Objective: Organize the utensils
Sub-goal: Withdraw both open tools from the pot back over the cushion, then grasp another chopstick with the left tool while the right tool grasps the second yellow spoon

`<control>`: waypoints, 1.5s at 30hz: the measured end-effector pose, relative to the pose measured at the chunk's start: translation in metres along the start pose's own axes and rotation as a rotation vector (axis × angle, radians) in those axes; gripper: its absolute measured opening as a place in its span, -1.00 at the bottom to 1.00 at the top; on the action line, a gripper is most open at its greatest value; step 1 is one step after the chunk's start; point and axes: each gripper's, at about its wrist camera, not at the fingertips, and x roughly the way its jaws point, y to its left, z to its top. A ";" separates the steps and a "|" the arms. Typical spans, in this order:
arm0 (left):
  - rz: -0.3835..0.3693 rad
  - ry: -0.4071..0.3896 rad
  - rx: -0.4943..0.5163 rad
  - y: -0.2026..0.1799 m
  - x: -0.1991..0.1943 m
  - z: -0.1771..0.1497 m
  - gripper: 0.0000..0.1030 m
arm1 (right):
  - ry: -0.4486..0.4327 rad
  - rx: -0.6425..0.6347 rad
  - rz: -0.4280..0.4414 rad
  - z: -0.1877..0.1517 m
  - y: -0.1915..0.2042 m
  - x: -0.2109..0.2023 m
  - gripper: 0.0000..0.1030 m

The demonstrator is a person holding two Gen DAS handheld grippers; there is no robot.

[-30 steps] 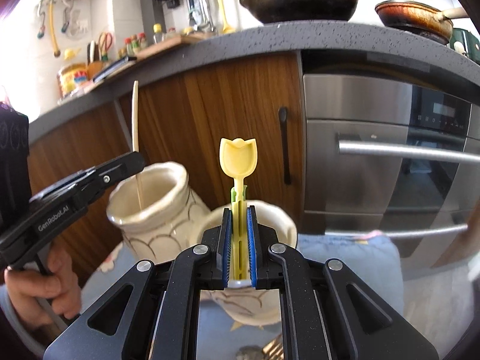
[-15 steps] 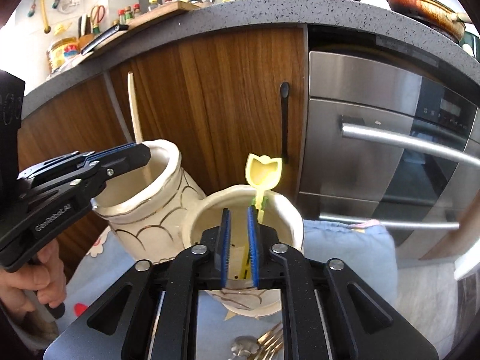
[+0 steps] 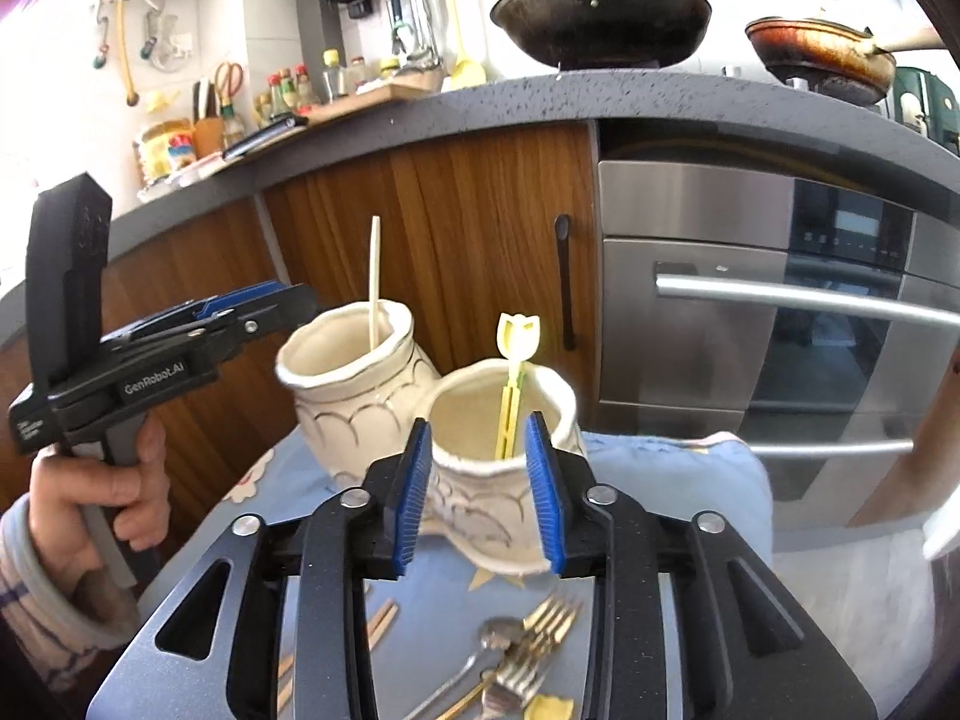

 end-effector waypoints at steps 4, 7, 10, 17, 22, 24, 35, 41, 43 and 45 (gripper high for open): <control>-0.016 -0.005 -0.012 0.000 -0.017 -0.017 0.10 | -0.009 0.007 -0.005 -0.013 -0.003 -0.017 -0.17; -0.025 -0.012 -0.022 0.000 -0.031 -0.029 0.10 | 0.000 0.011 -0.011 -0.021 -0.005 -0.024 -0.17; -0.035 -0.006 -0.035 -0.002 -0.042 -0.043 0.11 | 0.016 0.021 -0.019 -0.033 -0.008 -0.030 -0.14; -0.027 0.071 -0.022 -0.012 -0.052 -0.087 0.11 | 0.065 0.045 -0.041 -0.068 -0.015 -0.036 -0.13; -0.004 0.164 -0.009 -0.018 -0.050 -0.125 0.11 | 0.107 0.055 -0.061 -0.098 -0.016 -0.041 -0.13; 0.002 0.204 -0.010 -0.019 -0.048 -0.139 0.11 | 0.128 0.058 -0.066 -0.110 -0.016 -0.042 -0.13; -0.008 0.332 0.031 -0.032 -0.037 -0.177 0.11 | 0.227 0.033 -0.103 -0.150 -0.012 -0.040 -0.13; -0.006 0.356 0.066 -0.040 -0.034 -0.180 0.11 | 0.250 0.030 -0.102 -0.154 -0.012 -0.036 -0.13; 0.007 0.363 0.090 -0.042 -0.033 -0.180 0.10 | 0.258 0.024 -0.103 -0.155 -0.011 -0.033 -0.13; 0.015 0.371 0.112 -0.045 -0.031 -0.180 0.10 | 0.262 0.020 -0.102 -0.155 -0.009 -0.032 -0.13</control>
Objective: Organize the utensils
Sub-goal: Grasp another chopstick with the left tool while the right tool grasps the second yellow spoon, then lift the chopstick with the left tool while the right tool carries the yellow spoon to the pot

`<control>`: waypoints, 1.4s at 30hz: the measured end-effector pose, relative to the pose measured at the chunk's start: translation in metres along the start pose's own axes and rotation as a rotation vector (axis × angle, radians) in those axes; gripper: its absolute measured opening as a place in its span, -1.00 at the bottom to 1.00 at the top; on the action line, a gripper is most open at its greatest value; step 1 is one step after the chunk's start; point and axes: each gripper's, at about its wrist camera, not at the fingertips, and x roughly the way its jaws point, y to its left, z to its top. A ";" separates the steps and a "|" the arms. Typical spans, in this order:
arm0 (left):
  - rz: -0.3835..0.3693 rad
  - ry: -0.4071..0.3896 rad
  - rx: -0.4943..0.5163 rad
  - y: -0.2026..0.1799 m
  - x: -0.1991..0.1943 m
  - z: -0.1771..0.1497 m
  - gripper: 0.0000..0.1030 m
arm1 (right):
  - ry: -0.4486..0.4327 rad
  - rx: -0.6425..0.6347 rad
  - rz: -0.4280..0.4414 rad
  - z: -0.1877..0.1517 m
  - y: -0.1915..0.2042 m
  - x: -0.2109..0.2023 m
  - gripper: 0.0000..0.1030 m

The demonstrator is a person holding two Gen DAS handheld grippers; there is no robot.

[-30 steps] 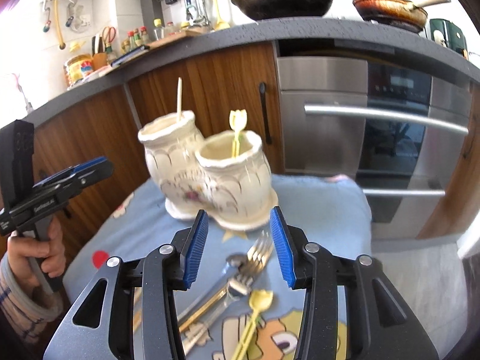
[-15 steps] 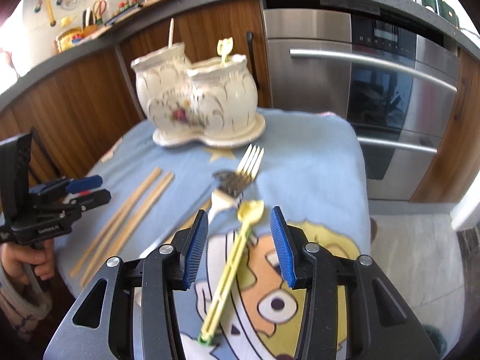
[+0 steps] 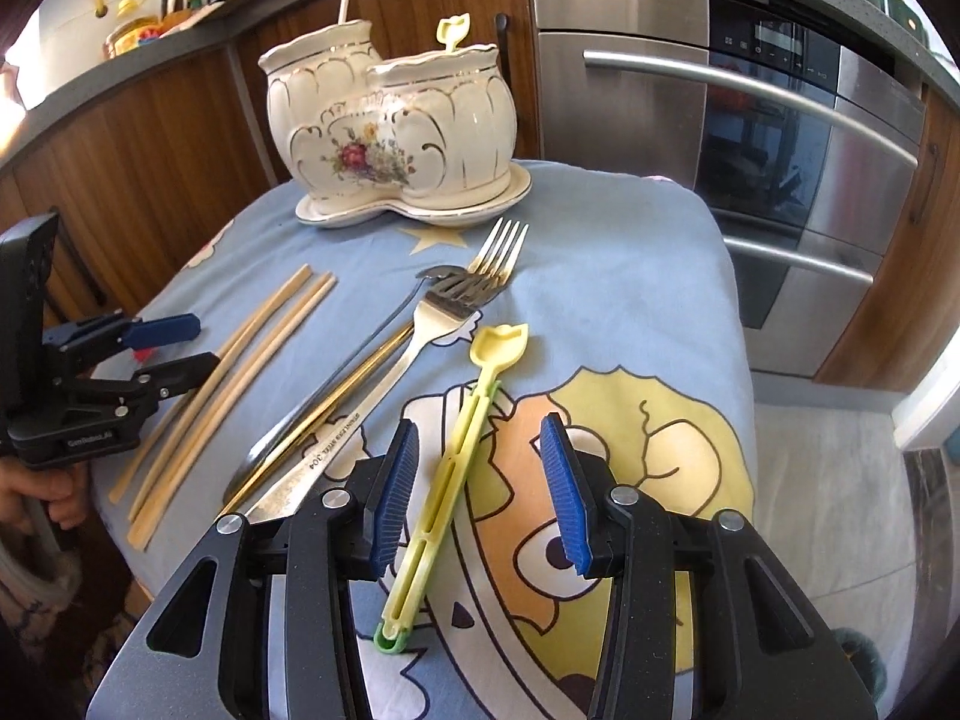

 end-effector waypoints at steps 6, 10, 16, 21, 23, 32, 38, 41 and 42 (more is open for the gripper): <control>0.013 0.028 0.029 -0.003 0.006 0.009 -0.09 | 0.012 -0.026 -0.023 0.004 0.004 0.007 -0.20; 0.034 0.039 0.013 0.001 0.007 0.012 -0.65 | 0.022 -0.040 -0.044 0.007 0.002 0.010 -0.37; 0.023 0.060 -0.025 0.021 0.004 0.010 -0.84 | 0.052 -0.059 -0.054 0.011 -0.006 0.010 -0.49; -0.010 0.113 -0.002 0.029 0.004 0.014 -0.84 | 0.106 -0.104 -0.061 0.016 -0.008 0.010 -0.49; -0.015 0.147 0.032 0.028 0.005 0.017 -0.84 | 0.131 -0.125 -0.059 0.018 -0.010 0.010 -0.49; -0.036 0.302 0.205 0.024 0.011 0.031 -0.84 | 0.244 -0.154 0.017 0.027 -0.019 0.016 -0.49; -0.108 0.434 0.264 0.031 0.023 0.047 -0.82 | 0.344 -0.232 0.026 0.040 -0.015 0.026 -0.49; -0.120 0.457 0.271 0.033 0.025 0.049 -0.82 | 0.331 -0.237 0.021 0.036 -0.011 0.024 -0.59; -0.123 0.461 0.269 0.034 0.026 0.049 -0.82 | 0.324 -0.235 0.030 0.035 -0.011 0.024 -0.66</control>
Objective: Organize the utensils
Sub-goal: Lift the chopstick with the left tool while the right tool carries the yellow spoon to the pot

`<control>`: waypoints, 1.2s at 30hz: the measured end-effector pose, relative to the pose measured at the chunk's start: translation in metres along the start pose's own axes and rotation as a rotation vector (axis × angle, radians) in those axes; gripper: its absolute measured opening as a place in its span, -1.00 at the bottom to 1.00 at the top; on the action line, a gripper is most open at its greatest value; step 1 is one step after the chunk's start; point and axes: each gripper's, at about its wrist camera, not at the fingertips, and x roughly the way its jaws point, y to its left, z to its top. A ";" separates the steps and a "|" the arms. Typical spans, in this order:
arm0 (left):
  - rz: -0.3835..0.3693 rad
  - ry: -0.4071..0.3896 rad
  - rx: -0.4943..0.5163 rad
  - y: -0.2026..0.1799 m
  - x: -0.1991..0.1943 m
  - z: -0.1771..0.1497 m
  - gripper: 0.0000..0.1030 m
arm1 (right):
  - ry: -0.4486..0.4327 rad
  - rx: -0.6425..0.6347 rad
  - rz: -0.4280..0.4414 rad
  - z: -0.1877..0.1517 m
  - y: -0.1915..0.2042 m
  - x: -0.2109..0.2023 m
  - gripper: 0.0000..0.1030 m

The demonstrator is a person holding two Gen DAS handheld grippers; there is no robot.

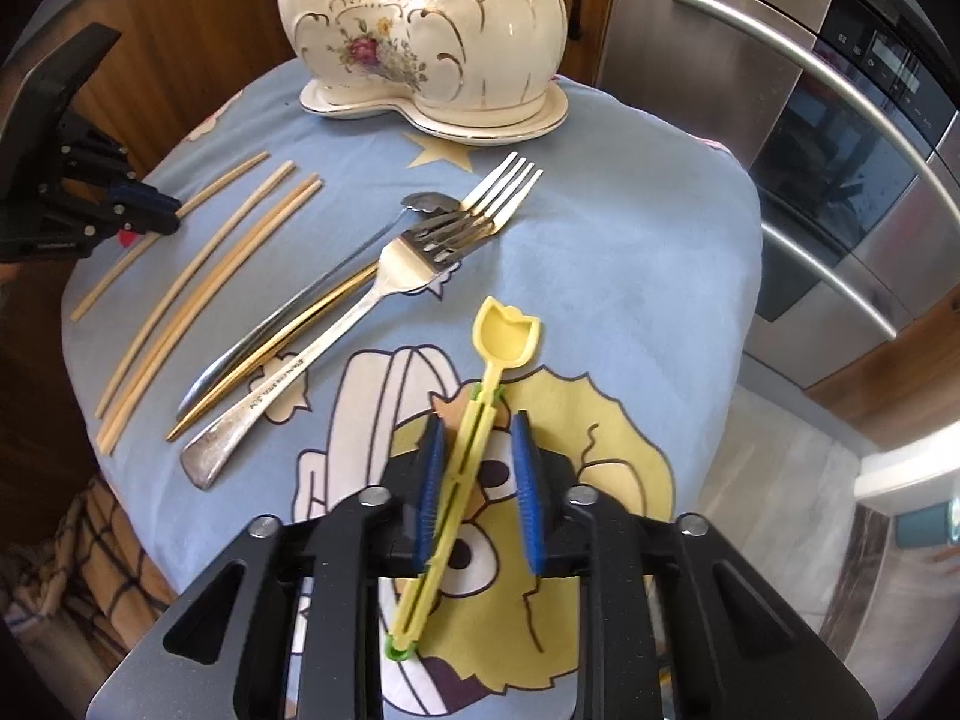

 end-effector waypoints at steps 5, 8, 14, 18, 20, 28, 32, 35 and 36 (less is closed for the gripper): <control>-0.023 -0.005 -0.003 0.004 0.001 -0.002 -0.83 | -0.019 0.009 0.008 -0.002 0.001 -0.003 -0.80; -0.028 -0.035 -0.026 0.011 0.001 -0.007 -0.89 | -0.050 0.029 0.001 -0.002 -0.002 -0.008 -0.80; -0.013 -0.162 -0.110 0.028 -0.014 -0.023 -0.92 | -0.133 0.081 0.003 0.002 -0.010 -0.025 -0.80; -0.015 -0.279 -0.180 0.041 -0.037 -0.031 -0.92 | -0.224 0.124 0.037 0.005 -0.017 -0.043 -0.80; -0.005 -0.351 -0.225 0.046 -0.051 -0.034 -0.92 | -0.266 0.151 0.067 0.006 -0.019 -0.051 -0.80; -0.003 -0.611 -0.302 0.044 -0.104 -0.017 -0.92 | -0.476 0.260 0.231 0.018 -0.031 -0.083 -0.80; 0.006 -0.705 -0.319 0.036 -0.120 -0.003 -0.92 | -0.541 0.276 0.250 0.031 -0.030 -0.088 -0.80; -0.003 -0.760 -0.335 0.037 -0.132 0.006 -0.92 | -0.573 0.285 0.268 0.041 -0.030 -0.088 -0.80; -0.004 -0.779 -0.341 0.038 -0.136 0.008 -0.92 | -0.587 0.290 0.286 0.045 -0.030 -0.088 -0.80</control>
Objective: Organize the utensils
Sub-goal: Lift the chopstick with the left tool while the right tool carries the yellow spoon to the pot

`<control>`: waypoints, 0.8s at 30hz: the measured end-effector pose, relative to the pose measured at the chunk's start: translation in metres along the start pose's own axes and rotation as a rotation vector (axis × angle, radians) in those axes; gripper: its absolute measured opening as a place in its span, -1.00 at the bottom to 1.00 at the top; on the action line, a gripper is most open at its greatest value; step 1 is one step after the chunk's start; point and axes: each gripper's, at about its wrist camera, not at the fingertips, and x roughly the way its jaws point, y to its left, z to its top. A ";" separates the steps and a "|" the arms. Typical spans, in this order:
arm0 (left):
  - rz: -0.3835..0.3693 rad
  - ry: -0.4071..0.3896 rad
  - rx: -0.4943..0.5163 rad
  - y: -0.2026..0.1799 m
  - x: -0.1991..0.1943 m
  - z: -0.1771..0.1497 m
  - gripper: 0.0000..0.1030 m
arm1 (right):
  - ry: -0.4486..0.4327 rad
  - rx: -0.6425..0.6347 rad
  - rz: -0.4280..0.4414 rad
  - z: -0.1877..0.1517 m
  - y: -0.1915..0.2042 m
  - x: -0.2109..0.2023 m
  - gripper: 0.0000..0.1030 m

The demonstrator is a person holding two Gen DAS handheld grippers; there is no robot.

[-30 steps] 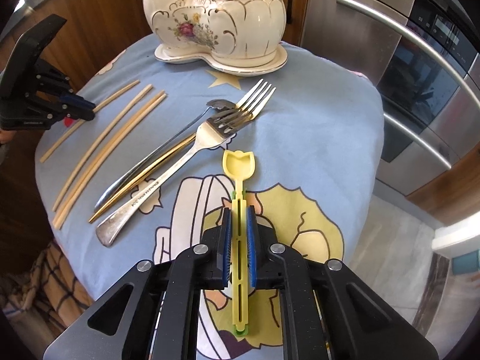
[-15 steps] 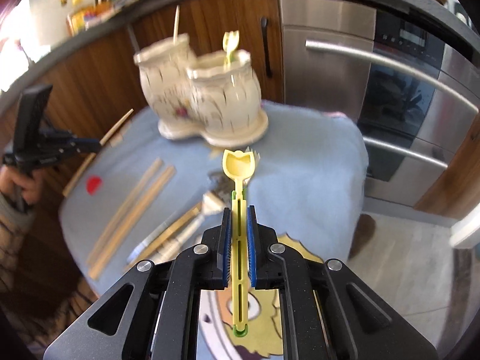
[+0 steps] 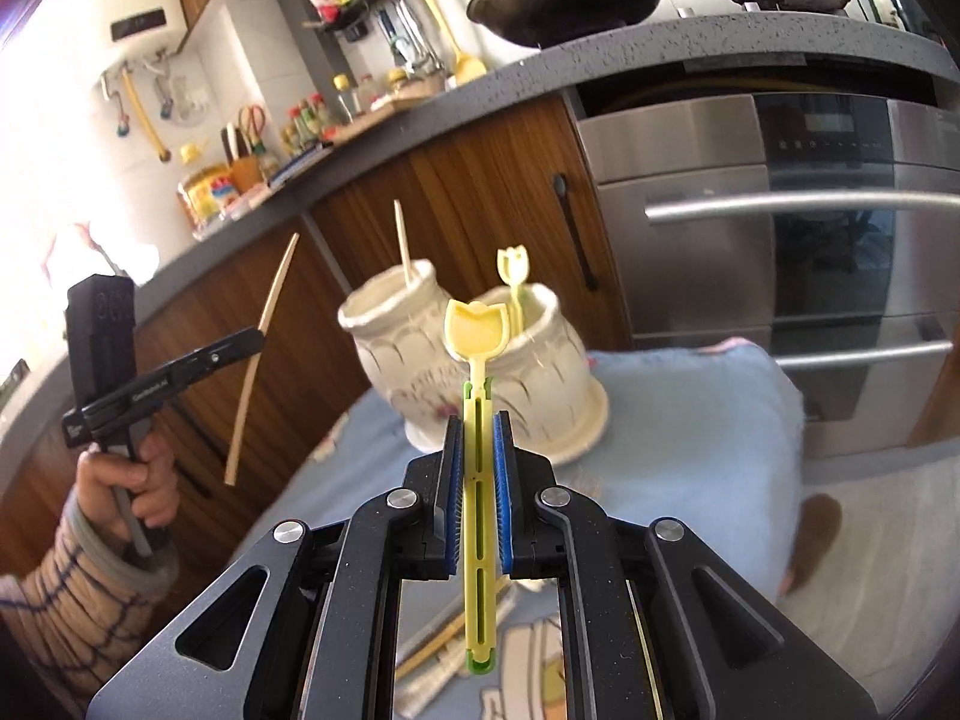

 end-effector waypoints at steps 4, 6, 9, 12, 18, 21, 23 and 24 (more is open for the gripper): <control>-0.019 -0.065 -0.032 0.001 0.001 0.023 -0.92 | -0.042 0.012 0.034 0.011 0.002 0.004 -0.80; -0.030 -0.097 -0.046 0.001 0.005 0.033 -0.92 | -0.065 0.015 0.043 0.019 0.003 0.007 -0.80; -0.023 -0.166 -0.060 0.000 0.011 0.052 -0.92 | -0.109 0.015 0.040 0.034 0.004 0.014 -0.80; -0.016 -0.222 -0.077 0.000 0.018 0.066 -0.92 | -0.155 0.019 0.044 0.048 0.004 0.026 -0.80; 0.012 -0.312 -0.068 -0.009 0.040 0.084 -0.92 | -0.202 0.000 0.003 0.071 0.004 0.055 -0.80; 0.021 -0.335 -0.072 -0.010 0.050 0.086 -0.92 | -0.221 -0.020 -0.016 0.077 0.005 0.071 -0.80; 0.026 -0.350 -0.085 -0.007 0.058 0.085 -0.92 | -0.231 -0.024 -0.021 0.079 0.005 0.078 -0.80; 0.025 -0.355 -0.091 -0.005 0.061 0.084 -0.92 | -0.239 -0.026 -0.022 0.080 0.004 0.082 -0.80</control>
